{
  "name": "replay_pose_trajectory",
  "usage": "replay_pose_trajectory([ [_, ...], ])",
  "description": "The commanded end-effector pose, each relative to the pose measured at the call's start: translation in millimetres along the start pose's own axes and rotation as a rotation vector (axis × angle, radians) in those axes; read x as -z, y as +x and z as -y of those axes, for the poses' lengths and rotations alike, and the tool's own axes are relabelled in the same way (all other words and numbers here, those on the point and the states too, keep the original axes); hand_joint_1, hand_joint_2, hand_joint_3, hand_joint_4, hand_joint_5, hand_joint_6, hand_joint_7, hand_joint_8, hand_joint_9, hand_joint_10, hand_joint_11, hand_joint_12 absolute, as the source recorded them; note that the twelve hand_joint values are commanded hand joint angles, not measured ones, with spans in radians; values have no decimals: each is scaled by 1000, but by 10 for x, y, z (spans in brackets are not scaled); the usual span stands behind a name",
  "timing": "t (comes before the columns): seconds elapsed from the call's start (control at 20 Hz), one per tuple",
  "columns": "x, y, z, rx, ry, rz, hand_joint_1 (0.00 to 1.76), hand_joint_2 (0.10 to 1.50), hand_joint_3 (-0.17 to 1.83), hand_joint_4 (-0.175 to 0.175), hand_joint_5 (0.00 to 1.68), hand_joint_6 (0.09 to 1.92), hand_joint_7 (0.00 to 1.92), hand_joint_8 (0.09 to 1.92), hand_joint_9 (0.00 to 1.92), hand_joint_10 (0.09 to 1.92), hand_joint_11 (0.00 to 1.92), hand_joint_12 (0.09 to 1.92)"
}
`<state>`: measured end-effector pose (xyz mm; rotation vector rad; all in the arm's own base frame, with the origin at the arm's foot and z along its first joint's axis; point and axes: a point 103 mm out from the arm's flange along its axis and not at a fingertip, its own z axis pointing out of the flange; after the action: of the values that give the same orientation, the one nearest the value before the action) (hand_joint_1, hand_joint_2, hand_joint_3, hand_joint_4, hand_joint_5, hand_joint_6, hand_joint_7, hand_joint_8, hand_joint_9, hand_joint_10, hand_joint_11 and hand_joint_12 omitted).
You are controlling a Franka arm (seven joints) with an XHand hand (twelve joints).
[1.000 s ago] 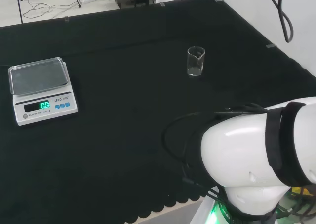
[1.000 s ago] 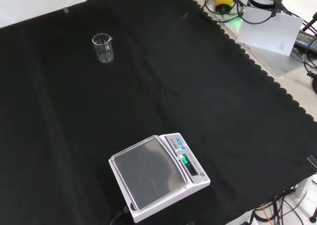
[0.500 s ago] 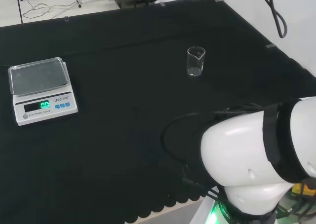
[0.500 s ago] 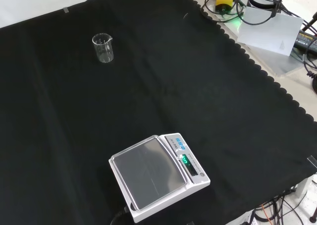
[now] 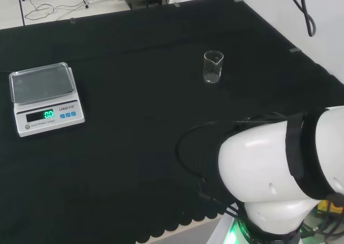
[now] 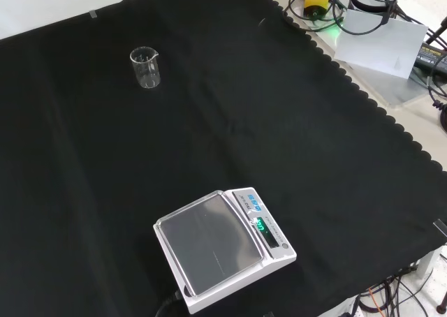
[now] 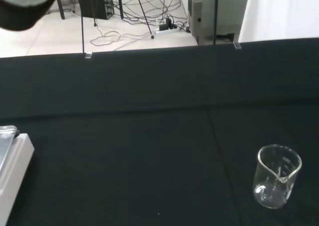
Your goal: Pick up the beaker.
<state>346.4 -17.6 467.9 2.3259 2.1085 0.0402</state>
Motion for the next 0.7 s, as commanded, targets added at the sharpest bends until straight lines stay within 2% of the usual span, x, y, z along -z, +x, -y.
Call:
replay_pose_trajectory([
  [0.05, -916, -464, -721, -57, 75, -34, 662, 695, 282, 16, 159, 87, 67, 731, 87, 858, 0, 1204],
  [0.3, -1219, -658, -1021, -87, 75, -67, 668, 701, 270, 17, 147, 87, 58, 726, 75, 859, 0, 1158],
  [0.55, -1568, -894, -1253, -124, 109, -120, 669, 707, 256, 20, 134, 87, 36, 715, 47, 857, 0, 1106],
  [0.7, -1896, -1092, -1315, -160, 137, -148, 670, 709, 252, 22, 127, 87, 26, 711, 36, 855, 0, 1095],
])
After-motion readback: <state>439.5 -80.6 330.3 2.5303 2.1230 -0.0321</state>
